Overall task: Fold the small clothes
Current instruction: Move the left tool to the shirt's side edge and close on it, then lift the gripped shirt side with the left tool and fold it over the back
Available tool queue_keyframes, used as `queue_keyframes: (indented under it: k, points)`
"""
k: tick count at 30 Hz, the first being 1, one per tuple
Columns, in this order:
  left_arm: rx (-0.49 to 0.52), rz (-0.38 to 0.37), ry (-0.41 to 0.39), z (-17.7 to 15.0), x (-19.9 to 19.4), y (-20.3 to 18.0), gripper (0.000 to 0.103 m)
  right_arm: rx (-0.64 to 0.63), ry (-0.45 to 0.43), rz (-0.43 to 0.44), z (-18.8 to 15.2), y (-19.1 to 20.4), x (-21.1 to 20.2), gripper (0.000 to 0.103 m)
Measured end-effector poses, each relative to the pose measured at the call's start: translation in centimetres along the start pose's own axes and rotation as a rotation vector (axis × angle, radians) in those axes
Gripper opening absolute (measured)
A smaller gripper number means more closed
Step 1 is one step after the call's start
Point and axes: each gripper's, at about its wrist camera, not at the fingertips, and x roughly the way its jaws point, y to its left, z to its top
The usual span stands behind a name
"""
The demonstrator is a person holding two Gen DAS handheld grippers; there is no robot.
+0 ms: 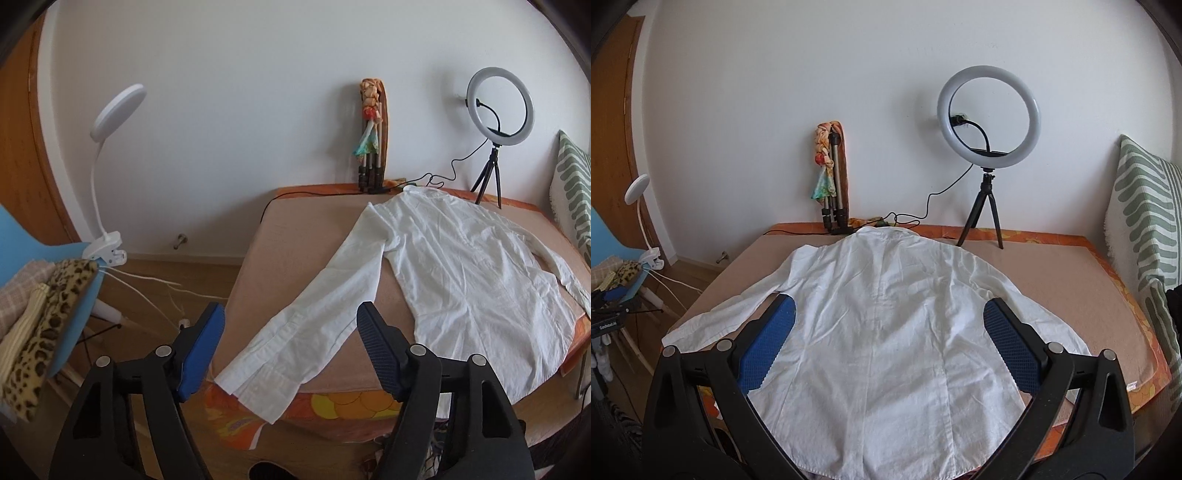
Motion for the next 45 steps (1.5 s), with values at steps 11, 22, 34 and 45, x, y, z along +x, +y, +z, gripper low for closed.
queue_keyframes:
  k: [11,22,34,45]
  points:
    - [-0.125,-0.061,0.27,-3.9,9.2,7.9,0.057,-0.048,0.194,0.22,5.6,8.4,8.6,0.103]
    - [-0.012,-0.114,0.36,-6.0,13.6,7.4,0.02,-0.005,0.486,0.269,8.5,15.8,23.0,0.08]
    - [-0.115,-0.27,0.299,-5.8,13.3,9.2,0.0,0.014,0.687,0.296,5.0,23.5,36.5,0.074]
    - [0.004,-0.373,0.194,-4.5,8.9,4.8,0.0,-0.042,0.767,0.221,3.2,27.3,43.4,0.074]
